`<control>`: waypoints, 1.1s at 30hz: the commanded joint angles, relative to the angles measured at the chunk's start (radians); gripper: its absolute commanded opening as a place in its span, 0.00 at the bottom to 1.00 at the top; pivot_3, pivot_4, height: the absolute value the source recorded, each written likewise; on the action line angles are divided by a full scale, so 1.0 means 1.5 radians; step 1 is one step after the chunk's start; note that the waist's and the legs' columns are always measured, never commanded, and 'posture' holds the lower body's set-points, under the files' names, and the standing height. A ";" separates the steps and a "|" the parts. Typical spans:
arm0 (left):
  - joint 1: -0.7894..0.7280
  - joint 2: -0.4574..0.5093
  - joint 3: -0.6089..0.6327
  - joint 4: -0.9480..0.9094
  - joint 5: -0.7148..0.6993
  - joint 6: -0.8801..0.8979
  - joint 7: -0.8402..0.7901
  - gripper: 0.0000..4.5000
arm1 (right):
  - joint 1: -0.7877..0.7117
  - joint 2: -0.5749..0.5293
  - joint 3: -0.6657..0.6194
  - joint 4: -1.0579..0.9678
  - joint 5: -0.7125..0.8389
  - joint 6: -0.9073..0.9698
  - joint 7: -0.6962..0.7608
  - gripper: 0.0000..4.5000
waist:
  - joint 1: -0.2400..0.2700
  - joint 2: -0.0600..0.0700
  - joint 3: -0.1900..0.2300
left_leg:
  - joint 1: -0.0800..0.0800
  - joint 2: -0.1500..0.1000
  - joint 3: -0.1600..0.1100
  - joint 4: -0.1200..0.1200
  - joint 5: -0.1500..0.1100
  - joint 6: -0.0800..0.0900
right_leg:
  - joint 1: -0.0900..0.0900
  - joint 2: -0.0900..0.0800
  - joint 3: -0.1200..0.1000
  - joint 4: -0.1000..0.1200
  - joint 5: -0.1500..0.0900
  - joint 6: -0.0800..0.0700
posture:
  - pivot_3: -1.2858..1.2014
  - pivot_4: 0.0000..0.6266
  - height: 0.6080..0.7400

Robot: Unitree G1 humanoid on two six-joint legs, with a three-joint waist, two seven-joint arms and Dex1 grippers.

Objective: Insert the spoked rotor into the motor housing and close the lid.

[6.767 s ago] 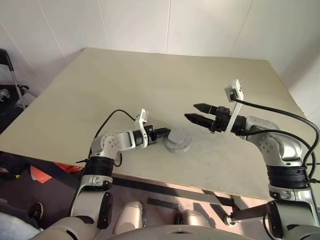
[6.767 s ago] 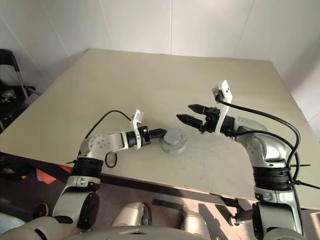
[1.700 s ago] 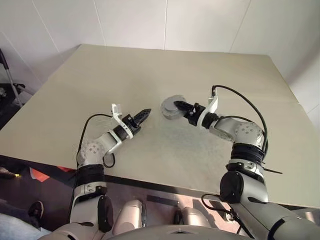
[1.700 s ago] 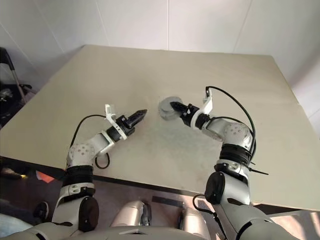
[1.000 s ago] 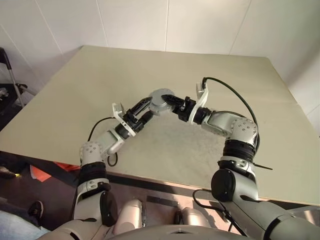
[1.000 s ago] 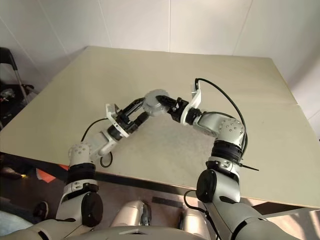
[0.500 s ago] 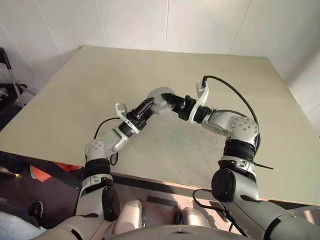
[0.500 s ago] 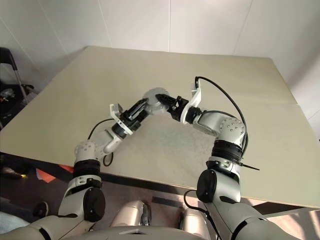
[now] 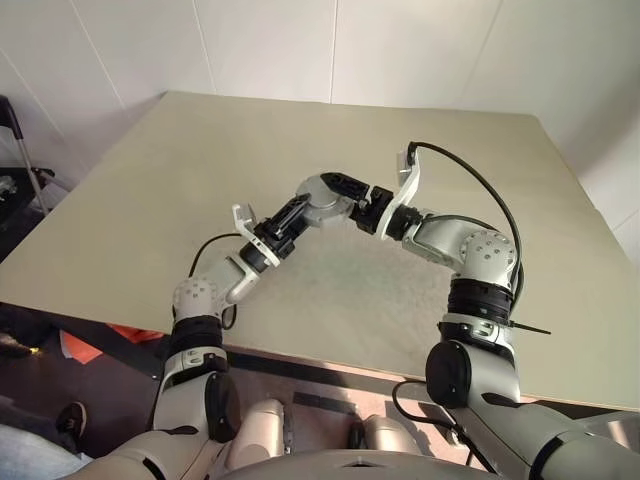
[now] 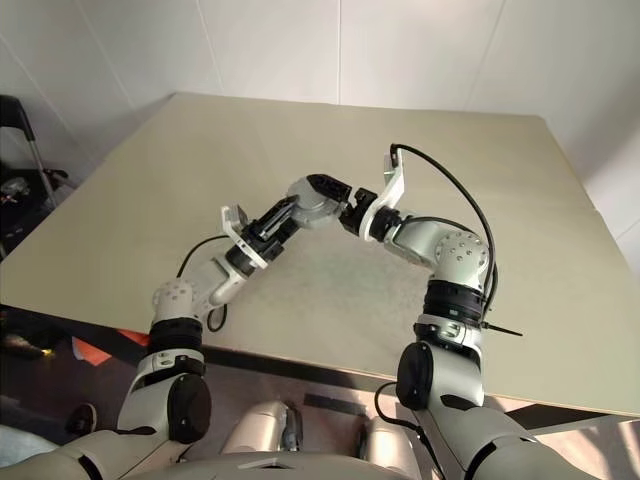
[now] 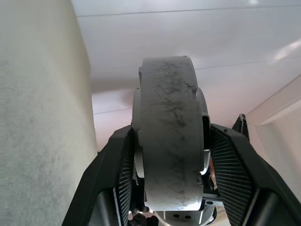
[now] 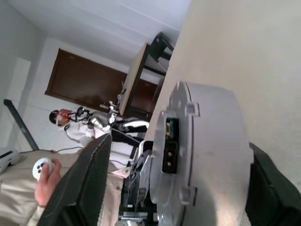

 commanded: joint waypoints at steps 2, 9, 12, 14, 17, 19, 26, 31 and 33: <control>0.006 0.014 -0.015 -0.031 0.053 -0.075 -0.006 0.45 | -0.013 -0.016 0.015 -0.019 -0.033 -0.069 0.005 0.97 | 0.000 0.000 0.000 | 0.001 0.000 0.000 0.000 0.000 0.000 | 0.001 0.000 0.000 -0.001 0.000 0.000 | 0.52 0.00 1.00; 0.012 0.038 0.029 -0.025 0.127 -0.240 0.058 0.45 | -0.006 -0.037 0.021 0.017 -0.066 -0.103 0.012 0.97 | -0.004 0.000 0.000 | 0.002 0.000 0.000 -0.001 0.000 0.000 | 0.003 0.000 0.000 -0.003 0.001 0.002 | 0.52 0.00 1.00; 0.006 0.042 0.041 -0.011 0.143 -0.272 0.081 0.45 | -0.009 -0.040 0.026 0.027 -0.072 -0.108 0.017 0.97 | -0.004 0.000 0.000 | 0.002 0.000 0.000 -0.001 0.000 0.000 | 0.003 0.000 0.000 -0.003 0.001 0.002 | 0.52 0.00 1.00; 0.001 0.045 0.050 -0.001 0.148 -0.293 0.094 0.45 | -0.011 -0.039 0.028 0.032 -0.076 -0.111 0.020 0.97 | -0.002 0.000 0.000 | 0.002 0.000 0.000 -0.001 0.000 0.001 | 0.003 0.000 0.000 -0.003 0.001 0.002 | 0.52 0.00 1.00; -0.006 0.051 0.064 0.020 0.157 -0.322 0.114 0.45 | -0.017 -0.038 0.031 0.048 -0.082 -0.118 0.019 0.97 | -0.001 -0.002 0.001 | 0.002 0.000 0.000 -0.001 -0.001 0.001 | 0.003 0.000 0.000 -0.004 0.001 0.002 | 0.52 0.00 1.00; -0.008 0.057 0.070 0.039 0.168 -0.341 0.127 0.45 | -0.024 -0.039 0.028 0.067 -0.088 -0.125 0.011 0.97 | -0.002 -0.002 0.001 | 0.002 0.000 0.000 -0.001 -0.001 0.001 | 0.003 0.000 0.000 -0.004 0.001 0.001 | 0.52 0.00 1.00; -0.021 0.096 0.083 0.082 0.194 -0.397 0.132 0.90 | -0.036 -0.040 0.034 0.097 -0.094 -0.120 0.018 0.98 | -0.007 -0.002 0.001 | 0.004 0.000 0.000 -0.001 0.000 0.001 | 0.004 0.000 0.000 -0.003 0.000 0.000 | 0.52 0.00 1.00; -0.048 0.157 0.102 0.127 0.197 -0.436 0.108 0.96 | -0.050 -0.051 0.041 0.127 -0.100 -0.103 0.037 0.98 | -0.009 -0.002 0.001 | 0.005 0.000 0.000 -0.001 0.000 0.000 | 0.004 0.000 0.000 -0.001 0.000 0.000 | 0.52 0.00 1.00; -0.055 0.176 0.102 0.137 0.204 -0.446 0.097 0.96 | -0.055 -0.057 0.049 0.133 -0.106 -0.102 0.052 0.98 | -0.006 -0.002 0.001 | 0.005 0.000 0.000 -0.001 0.000 0.000 | 0.004 0.000 0.000 -0.001 0.000 0.000 | 0.52 0.00 1.00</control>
